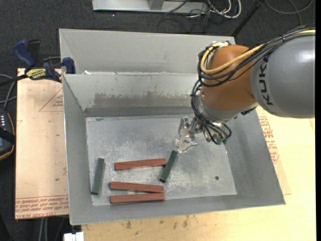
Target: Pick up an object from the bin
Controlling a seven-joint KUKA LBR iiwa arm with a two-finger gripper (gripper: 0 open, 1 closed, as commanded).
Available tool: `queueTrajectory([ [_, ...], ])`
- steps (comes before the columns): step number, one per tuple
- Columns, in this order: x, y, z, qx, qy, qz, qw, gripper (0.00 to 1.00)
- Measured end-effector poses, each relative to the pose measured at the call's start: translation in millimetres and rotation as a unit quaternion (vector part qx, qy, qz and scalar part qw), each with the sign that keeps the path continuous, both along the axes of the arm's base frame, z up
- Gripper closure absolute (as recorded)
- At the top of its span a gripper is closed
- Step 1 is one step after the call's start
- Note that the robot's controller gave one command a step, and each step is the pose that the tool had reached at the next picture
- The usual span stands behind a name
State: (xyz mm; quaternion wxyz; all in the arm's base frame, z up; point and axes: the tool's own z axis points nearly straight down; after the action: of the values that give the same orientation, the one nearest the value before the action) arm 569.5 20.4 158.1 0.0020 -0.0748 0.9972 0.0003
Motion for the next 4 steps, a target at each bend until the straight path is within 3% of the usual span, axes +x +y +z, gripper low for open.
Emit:
queueTrajectory([
  [1,7.3,-3,39,0.0,0.0027,0.015,0.9999,1.0],
  [2,-7.4,0,84,0.0,0.0005,0.01,1.0,0.0],
  [3,-7.5,0,84,0.0,0.0005,0.01,1.0,0.0],
  [4,-23.7,-11,54,0.0,-0.0018,0.036,0.9994,0.0],
])
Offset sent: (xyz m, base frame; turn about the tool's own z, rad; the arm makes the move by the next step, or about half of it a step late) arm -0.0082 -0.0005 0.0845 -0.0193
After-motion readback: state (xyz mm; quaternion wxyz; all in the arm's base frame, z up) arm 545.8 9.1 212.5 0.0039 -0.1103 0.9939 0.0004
